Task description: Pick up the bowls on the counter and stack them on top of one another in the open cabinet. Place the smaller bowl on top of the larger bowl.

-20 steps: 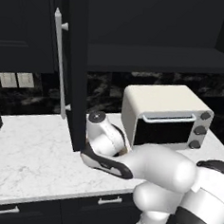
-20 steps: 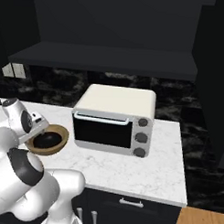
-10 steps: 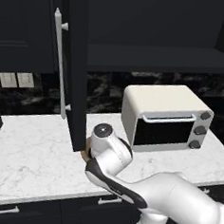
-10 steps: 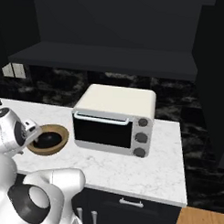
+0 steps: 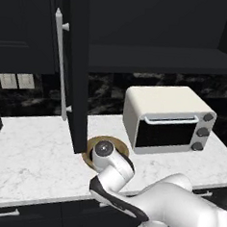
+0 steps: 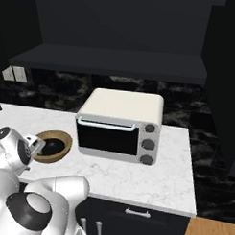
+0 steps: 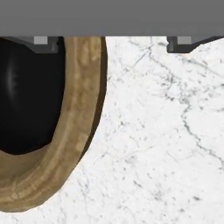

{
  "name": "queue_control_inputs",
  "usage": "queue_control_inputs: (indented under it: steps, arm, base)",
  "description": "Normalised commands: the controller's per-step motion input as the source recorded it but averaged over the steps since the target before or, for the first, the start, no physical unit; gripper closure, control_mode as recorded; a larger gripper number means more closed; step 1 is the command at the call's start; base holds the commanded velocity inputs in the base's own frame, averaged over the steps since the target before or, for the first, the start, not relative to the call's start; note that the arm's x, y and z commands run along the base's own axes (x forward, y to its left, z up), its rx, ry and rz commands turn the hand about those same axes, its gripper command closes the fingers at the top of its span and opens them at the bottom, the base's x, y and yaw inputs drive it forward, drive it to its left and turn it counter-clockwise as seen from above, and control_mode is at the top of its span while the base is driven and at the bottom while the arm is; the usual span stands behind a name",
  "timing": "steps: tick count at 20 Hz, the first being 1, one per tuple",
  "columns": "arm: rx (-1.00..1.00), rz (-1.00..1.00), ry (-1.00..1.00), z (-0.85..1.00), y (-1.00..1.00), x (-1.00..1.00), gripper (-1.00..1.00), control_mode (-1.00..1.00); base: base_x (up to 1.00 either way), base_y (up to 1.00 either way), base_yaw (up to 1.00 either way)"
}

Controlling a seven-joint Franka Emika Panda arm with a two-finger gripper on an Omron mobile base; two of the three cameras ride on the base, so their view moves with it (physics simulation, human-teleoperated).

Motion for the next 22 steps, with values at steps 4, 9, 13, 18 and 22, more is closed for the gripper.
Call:
queue_control_inputs:
  steps: [4, 9, 13, 18, 22]
  arm:
    - [-0.08, 0.09, -0.04, -0.03, 0.0, 0.06, -1.0, -1.0]
    - [-0.03, 0.03, -0.03, 0.03, 0.0, 0.28, -1.0, -1.0]
    - [-0.03, 0.03, -0.01, 0.0, 0.0, 0.31, -1.0, -1.0]
    - [-0.05, 0.03, 0.0, -0.05, 0.0, 0.28, 1.0, -1.0]
    - [-0.03, 0.01, -0.01, 0.0, -0.01, 0.0, 1.0, -1.0]
  base:
    - [0.0, 0.0, 0.0]
    - [0.0, 0.0, 0.0]
    - [0.0, 0.0, 0.0]
    - [0.0, 0.0, 0.0]
    - [0.0, 0.0, 0.0]
